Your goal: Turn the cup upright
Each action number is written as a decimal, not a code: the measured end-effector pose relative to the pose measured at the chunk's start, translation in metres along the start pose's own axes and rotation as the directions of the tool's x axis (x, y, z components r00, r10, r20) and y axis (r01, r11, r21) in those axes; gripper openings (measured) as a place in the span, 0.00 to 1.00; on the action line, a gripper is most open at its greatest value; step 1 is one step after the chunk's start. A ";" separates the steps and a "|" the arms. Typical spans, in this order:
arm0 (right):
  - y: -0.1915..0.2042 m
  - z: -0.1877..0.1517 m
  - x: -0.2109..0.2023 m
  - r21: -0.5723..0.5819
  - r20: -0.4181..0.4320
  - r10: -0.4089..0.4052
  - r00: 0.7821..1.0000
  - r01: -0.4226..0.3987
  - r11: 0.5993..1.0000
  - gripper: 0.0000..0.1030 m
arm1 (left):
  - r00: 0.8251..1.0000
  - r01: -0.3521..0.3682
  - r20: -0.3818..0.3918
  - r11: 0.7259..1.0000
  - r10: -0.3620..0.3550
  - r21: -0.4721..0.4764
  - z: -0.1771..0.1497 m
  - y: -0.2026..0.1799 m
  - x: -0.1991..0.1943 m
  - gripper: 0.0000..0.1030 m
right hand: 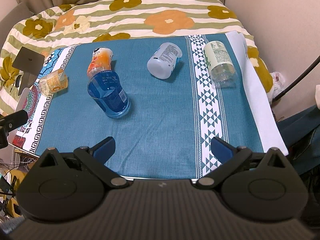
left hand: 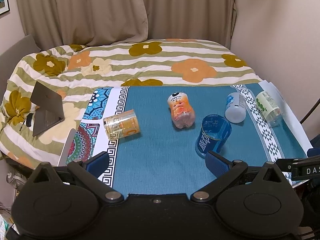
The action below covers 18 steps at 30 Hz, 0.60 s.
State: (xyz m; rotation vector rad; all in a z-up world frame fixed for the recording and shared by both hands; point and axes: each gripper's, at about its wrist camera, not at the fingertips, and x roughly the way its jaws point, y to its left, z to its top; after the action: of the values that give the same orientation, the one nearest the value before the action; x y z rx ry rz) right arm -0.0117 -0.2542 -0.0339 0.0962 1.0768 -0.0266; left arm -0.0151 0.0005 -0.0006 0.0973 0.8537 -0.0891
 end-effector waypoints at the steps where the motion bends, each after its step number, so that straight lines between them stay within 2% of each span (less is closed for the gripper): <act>1: 0.000 0.000 0.000 0.000 0.000 0.000 1.000 0.000 1.000 1.00 | 1.000 0.000 0.000 1.000 0.000 0.001 0.000 0.000 0.000 1.00; 18: 0.000 0.002 -0.001 0.000 0.003 -0.004 1.000 0.004 1.000 1.00 | 1.000 -0.002 0.006 1.000 0.002 0.000 0.003 0.002 0.001 1.00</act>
State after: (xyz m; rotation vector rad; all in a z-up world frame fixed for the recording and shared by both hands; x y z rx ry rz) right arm -0.0104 -0.2541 -0.0321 0.0941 1.0740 -0.0303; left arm -0.0118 0.0023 0.0009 0.0982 0.8474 -0.0873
